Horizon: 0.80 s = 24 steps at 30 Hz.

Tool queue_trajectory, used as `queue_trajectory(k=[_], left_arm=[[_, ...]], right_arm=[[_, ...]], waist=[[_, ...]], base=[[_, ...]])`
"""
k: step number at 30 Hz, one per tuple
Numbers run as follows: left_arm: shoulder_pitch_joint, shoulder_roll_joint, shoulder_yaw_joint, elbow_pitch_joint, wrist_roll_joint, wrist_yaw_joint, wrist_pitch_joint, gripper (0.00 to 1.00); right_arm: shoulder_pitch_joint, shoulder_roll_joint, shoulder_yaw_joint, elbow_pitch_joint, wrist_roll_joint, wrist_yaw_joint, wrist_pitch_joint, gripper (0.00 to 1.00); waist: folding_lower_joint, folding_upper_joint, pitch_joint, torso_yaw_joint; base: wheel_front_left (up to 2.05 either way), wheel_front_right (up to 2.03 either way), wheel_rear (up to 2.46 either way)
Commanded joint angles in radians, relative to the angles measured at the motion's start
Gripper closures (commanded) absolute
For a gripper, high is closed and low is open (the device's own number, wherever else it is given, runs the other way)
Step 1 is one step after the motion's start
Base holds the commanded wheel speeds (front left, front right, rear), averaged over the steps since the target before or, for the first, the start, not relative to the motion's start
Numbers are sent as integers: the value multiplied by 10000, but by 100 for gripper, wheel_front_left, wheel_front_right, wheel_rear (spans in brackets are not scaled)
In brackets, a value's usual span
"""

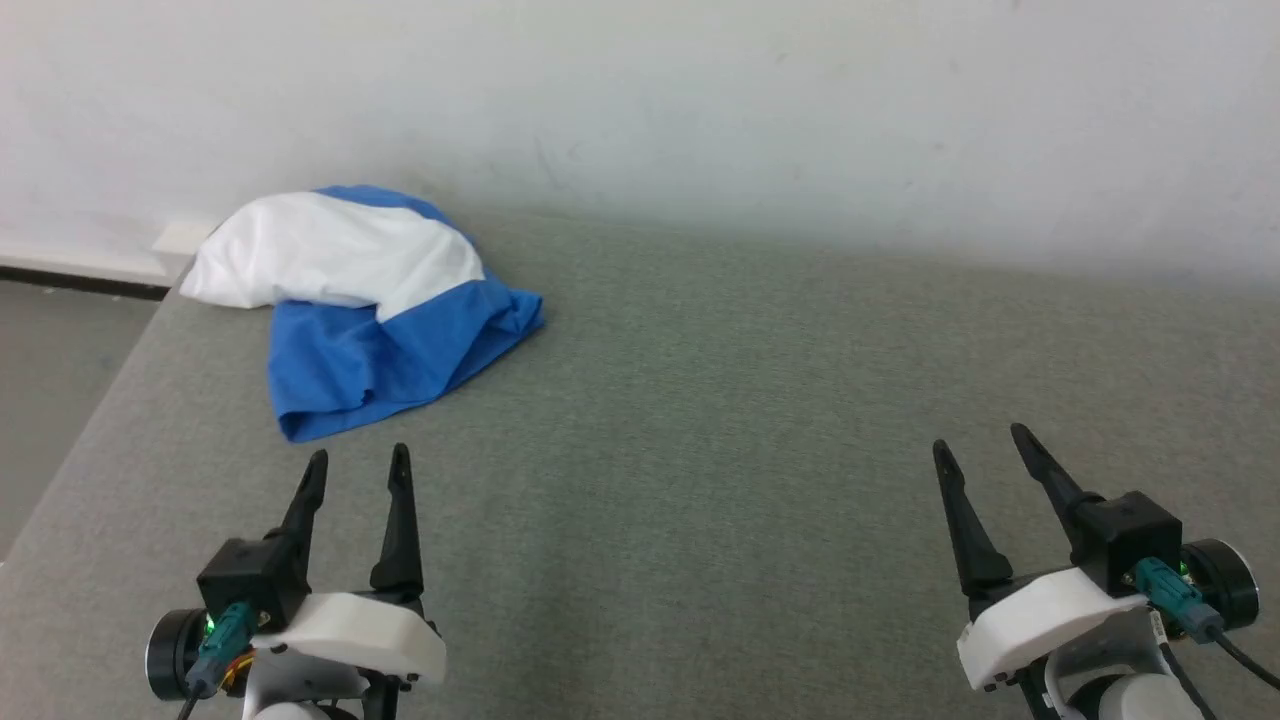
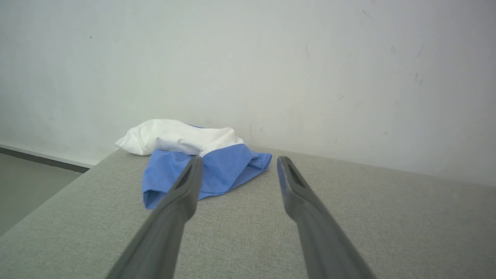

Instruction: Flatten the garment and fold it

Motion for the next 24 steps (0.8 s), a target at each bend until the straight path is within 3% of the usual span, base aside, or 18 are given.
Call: queue_trajectory(k=[1, 15, 24], left_arm=[[-218, -12, 49, 15, -165, -17, -106, 0], [-186, -15, 102, 234, -507, -11, -399, 0], [-160, -16, 58, 250, -795, 158, -587, 0]], right_arm=[[-107, 17, 22, -59, -73, -5, -91, 0], [-159, 21, 100, -377, -364, -6, -77, 0], [-175, 24, 187, -482, -398, -6, -122, 0]], waist=[[0, 0, 24, 351], [0, 0, 101, 1768], [0, 0, 254, 2257]], base=[[0, 0, 0], [0, 0, 0], [0, 0, 0]])
